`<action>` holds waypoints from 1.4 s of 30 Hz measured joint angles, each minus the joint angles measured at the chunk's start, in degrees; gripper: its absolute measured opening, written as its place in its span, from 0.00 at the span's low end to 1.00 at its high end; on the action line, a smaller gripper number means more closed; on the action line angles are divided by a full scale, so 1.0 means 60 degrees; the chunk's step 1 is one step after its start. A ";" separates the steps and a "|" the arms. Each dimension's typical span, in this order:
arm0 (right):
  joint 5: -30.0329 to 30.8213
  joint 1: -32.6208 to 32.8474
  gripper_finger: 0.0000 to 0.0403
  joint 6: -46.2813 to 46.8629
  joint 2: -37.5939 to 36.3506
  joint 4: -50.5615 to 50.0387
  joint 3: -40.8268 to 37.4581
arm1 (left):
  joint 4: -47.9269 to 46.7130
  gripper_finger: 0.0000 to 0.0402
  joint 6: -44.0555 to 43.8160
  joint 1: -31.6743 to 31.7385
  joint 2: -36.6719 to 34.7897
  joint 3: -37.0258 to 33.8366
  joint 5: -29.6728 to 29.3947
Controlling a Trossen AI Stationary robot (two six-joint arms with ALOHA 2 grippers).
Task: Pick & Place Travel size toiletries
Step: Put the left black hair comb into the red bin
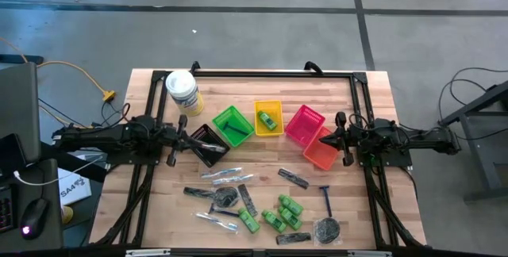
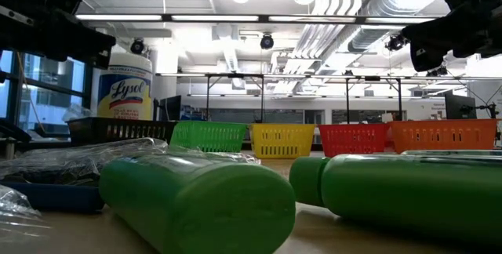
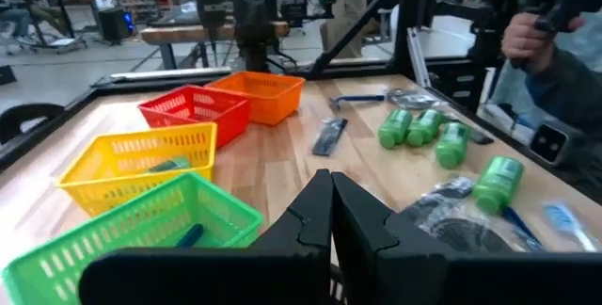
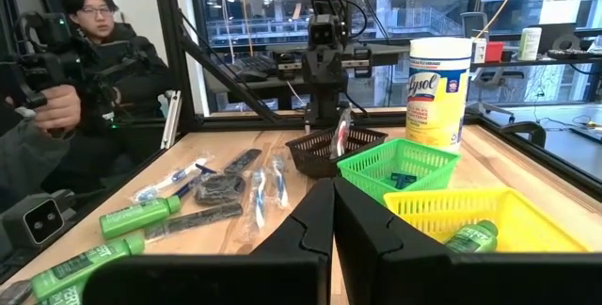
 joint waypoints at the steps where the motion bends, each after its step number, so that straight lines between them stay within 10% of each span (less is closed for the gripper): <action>1: 0.0000 0.0000 0.00 -0.0003 0.0000 -0.0003 0.0000 | -0.0096 0.00 -0.0106 0.0004 0.0005 0.0000 0.0036; 15: 0.0004 -0.0004 0.00 0.0069 0.0000 0.0000 0.0000 | -0.0090 0.00 -0.0429 -0.1146 0.0592 0.0521 -0.1356; 29: -0.0022 0.0000 0.00 0.0106 0.0000 -0.0007 0.0000 | -0.2484 0.00 -0.1733 -0.6458 0.6427 0.4280 -0.6631; 42: -0.0019 0.0000 0.00 0.0112 0.0000 -0.0047 0.0000 | -0.3542 0.04 -0.4114 -0.7452 1.0163 0.6147 -0.6664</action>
